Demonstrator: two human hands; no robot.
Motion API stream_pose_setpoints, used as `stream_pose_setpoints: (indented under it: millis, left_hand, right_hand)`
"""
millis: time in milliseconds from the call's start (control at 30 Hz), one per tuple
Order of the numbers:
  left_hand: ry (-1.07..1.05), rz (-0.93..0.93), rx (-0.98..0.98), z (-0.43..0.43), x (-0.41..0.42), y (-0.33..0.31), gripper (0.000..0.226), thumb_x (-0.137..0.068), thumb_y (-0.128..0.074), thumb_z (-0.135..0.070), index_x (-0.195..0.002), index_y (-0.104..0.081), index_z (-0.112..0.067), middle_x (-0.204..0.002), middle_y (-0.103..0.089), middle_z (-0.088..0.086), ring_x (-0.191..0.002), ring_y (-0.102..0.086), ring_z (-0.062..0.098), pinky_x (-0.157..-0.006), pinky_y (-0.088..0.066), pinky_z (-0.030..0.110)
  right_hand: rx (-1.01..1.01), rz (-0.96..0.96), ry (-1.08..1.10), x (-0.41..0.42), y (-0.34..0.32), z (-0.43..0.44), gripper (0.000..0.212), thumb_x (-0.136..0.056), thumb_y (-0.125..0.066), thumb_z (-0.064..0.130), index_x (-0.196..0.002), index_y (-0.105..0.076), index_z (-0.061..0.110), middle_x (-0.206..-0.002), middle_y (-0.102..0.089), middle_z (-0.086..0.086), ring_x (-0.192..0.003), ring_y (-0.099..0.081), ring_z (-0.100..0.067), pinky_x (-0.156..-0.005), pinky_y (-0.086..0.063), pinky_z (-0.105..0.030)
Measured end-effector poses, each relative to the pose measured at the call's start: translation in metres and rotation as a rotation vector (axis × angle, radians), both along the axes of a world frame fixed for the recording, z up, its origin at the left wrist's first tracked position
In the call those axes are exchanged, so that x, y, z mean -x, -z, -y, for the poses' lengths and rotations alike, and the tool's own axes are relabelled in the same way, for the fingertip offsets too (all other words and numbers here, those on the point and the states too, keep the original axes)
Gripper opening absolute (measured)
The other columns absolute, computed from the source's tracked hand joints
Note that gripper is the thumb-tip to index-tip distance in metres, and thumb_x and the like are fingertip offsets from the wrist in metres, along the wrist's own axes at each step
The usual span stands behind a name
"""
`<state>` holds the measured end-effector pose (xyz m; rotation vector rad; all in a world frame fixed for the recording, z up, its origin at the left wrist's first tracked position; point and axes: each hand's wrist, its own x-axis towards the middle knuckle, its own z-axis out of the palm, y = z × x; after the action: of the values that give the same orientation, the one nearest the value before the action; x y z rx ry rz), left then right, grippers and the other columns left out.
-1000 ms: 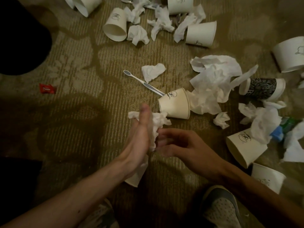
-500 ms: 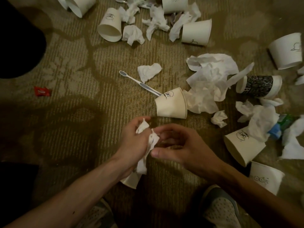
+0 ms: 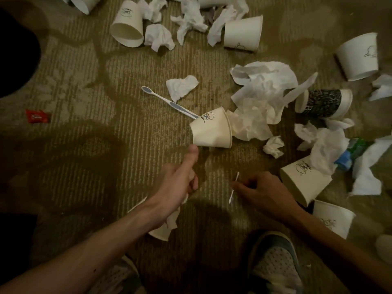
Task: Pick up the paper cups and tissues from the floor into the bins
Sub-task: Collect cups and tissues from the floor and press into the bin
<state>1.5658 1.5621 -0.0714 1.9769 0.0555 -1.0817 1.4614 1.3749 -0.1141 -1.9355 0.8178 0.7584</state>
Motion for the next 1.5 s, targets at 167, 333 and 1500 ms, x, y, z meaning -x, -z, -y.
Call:
stream_pose_setpoints:
  millis: [167,333,1500]
  left_hand:
    - [-0.018,-0.120,0.021,0.006,-0.001,-0.005,0.080,-0.084,-0.017,-0.081,-0.052,-0.047,-0.015,-0.044,-0.038,-0.004,-0.035,-0.033,0.005,-0.034,-0.028,0.013]
    - [-0.123,-0.250,0.003,0.009,-0.002,-0.002,0.074,-0.090,-0.024,-0.076,-0.065,-0.056,-0.014,-0.050,-0.044,-0.004,-0.038,-0.036,0.007,-0.036,-0.028,0.018]
    - [-0.111,-0.112,0.282,0.032,-0.045,-0.005,0.058,-0.098,-0.038,-0.059,-0.055,-0.055,-0.024,-0.049,-0.046,-0.003,-0.045,-0.047,0.010,-0.037,-0.032,0.020]
  right_hand:
    - [0.185,-0.013,-0.019,-0.004,0.016,-0.008,0.039,-0.086,-0.067,0.052,-0.070,-0.063,0.016,-0.064,-0.065,0.003,-0.054,-0.062,-0.008,-0.047,-0.044,-0.023]
    - [0.257,0.028,-0.129,-0.009,0.018,-0.020,0.026,-0.093,-0.061,0.037,-0.085,-0.062,0.011,-0.083,-0.064,-0.006,-0.075,-0.064,-0.021,-0.067,-0.053,-0.037]
    - [0.525,0.242,-0.549,-0.123,0.008,0.094,0.129,-0.061,-0.079,0.066,-0.155,0.005,0.036,-0.163,0.016,-0.011,-0.149,0.004,-0.041,-0.115,-0.015,-0.062]
